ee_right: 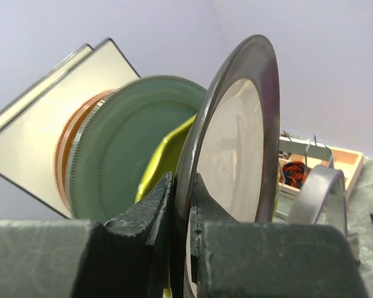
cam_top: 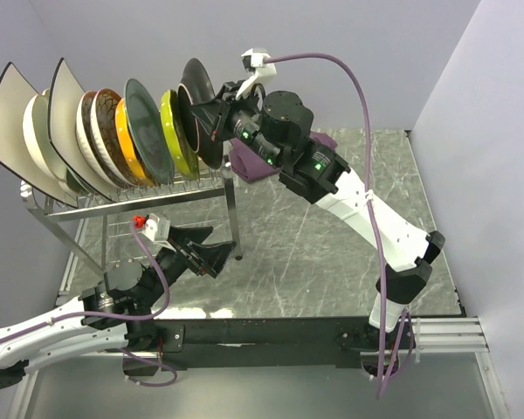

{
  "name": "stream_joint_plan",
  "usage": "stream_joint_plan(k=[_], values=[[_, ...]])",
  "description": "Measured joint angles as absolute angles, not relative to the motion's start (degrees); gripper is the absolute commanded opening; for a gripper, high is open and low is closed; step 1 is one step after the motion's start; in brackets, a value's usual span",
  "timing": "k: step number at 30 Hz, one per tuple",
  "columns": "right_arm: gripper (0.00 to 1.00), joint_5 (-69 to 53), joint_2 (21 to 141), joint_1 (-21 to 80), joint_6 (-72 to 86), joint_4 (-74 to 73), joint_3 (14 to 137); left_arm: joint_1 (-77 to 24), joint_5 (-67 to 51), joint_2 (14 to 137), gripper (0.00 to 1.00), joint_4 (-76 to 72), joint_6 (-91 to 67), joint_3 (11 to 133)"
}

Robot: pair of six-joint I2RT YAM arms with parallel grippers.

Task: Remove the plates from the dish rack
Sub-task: Unload the plate from the dish rack.

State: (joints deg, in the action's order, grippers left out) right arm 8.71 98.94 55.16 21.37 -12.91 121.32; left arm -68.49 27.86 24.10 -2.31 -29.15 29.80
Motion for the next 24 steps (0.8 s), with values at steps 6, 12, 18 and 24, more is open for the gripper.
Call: stream_joint_plan(k=[6, 12, 18, 24], values=[[0.00, 8.21, 99.09, 55.57, 21.06, -13.15, 123.55, -68.49, 27.88, 24.08, 0.99, -2.31, -29.15, 29.80], [0.00, 9.08, 100.57, 55.90, 20.10, -14.41, 127.07, -68.49, 27.88, 24.08, 0.99, -2.31, -29.17, 29.80], [0.00, 9.58, 100.53, 56.05, 19.68, -14.04, 126.80, -68.49, 27.88, 24.10, 0.99, -2.33, -29.15, 29.80], [0.00, 9.54, 99.44, 56.12, 19.42, -12.43, 124.03, -68.49, 27.88, 24.10, 1.00, -2.33, -29.15, 29.80]])
